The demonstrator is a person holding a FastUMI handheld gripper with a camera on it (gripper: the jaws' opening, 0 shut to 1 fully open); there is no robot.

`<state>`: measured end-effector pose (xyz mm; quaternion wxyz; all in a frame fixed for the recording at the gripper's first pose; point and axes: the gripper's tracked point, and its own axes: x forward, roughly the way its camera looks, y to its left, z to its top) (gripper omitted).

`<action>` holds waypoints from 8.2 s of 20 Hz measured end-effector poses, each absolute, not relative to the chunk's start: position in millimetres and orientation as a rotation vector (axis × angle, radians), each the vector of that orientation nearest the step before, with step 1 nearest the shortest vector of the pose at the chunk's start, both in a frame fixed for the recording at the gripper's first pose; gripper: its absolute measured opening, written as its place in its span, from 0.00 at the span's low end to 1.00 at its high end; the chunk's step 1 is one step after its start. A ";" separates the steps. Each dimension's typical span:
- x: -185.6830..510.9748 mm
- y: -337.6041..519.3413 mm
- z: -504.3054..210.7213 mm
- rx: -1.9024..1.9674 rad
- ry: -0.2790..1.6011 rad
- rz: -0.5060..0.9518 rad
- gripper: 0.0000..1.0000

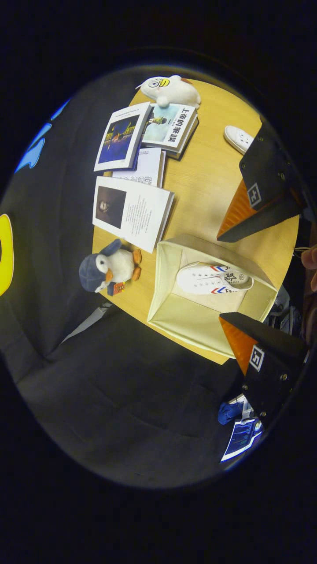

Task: Open the storage box then place both shoes into the box .Put the left shoe in first, then the right shoe, with the right side of both shoes facing outward in a uniform manner.

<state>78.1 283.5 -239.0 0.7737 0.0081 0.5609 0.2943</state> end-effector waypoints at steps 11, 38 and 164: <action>77.7 189.9 -233.0 0.133 1.227 0.523 0.97; 36.6 -50.4 -330.9 0.278 1.338 0.118 0.97; 86.5 76.0 -1.0 0.077 0.214 0.265 0.89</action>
